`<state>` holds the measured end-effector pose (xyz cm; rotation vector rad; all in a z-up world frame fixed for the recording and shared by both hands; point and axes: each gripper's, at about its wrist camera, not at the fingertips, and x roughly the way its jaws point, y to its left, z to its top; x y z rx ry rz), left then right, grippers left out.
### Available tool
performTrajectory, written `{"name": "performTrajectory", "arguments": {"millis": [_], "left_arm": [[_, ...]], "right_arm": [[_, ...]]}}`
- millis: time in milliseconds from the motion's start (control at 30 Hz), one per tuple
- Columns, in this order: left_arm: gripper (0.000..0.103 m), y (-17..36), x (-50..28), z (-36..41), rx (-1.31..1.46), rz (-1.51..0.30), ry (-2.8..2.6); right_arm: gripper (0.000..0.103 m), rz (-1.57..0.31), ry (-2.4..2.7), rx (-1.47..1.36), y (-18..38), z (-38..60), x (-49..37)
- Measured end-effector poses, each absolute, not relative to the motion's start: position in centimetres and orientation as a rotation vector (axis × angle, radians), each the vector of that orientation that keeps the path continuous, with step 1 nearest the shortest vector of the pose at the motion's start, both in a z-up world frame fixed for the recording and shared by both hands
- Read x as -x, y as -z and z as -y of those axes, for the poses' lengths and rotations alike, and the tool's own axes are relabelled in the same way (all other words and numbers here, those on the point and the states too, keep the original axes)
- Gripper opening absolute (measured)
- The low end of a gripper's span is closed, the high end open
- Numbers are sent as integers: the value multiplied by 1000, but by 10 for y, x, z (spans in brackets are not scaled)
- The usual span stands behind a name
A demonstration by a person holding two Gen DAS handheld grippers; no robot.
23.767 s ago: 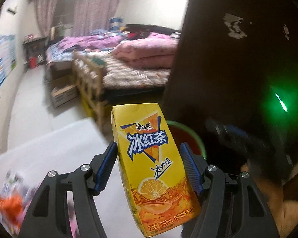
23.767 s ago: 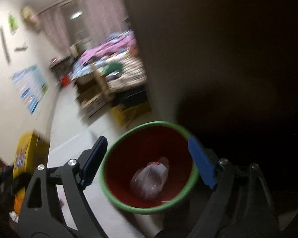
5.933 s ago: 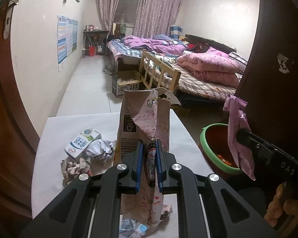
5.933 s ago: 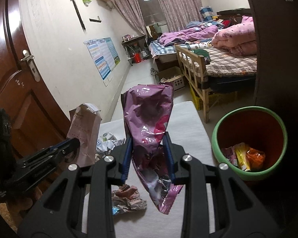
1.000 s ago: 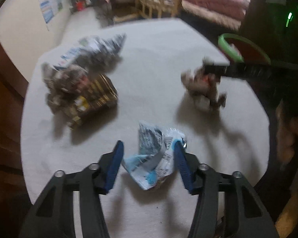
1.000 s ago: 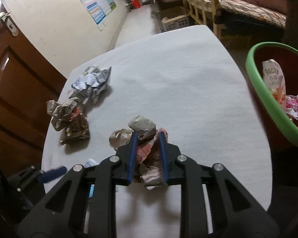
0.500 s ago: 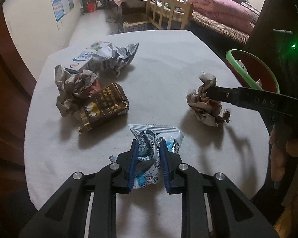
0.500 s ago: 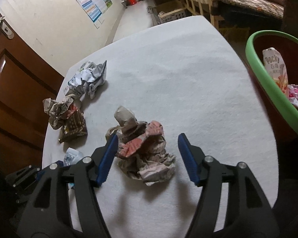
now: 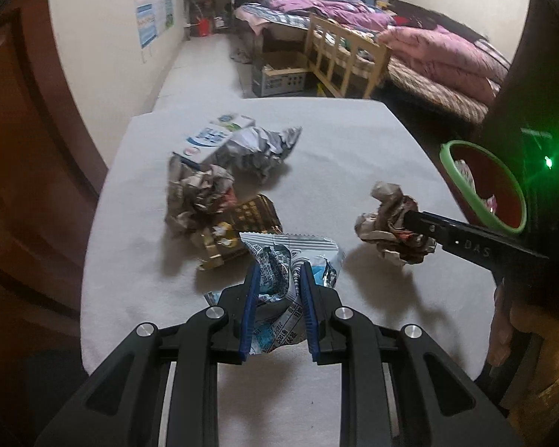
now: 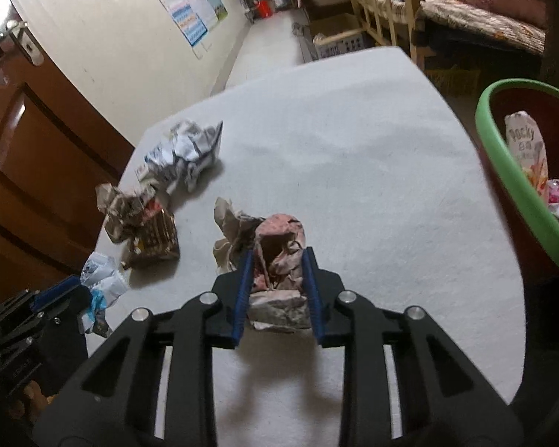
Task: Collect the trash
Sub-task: 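Grasp the blue-white crumpled wrapper with left tool while right tool grasps the paper ball, then carry the blue-white wrapper and paper ball over the bin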
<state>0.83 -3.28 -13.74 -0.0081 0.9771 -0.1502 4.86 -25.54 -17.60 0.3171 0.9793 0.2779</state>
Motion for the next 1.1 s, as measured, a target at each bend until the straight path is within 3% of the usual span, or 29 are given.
{"name": "performTrajectory", "arguments": {"millis": [367,667,1100], "left_arm": [[20,91,-2,41,-11,-867,108],[20,52,-9,59,20,-760,166],[20,52,-36,104,-7,-746,217]], "right_arm": [[27,-948,-299,-329,158,259,-43],[27,-854,-280,-307,110,282,-22],[27,-752,-144,-407,78,360,5]]}}
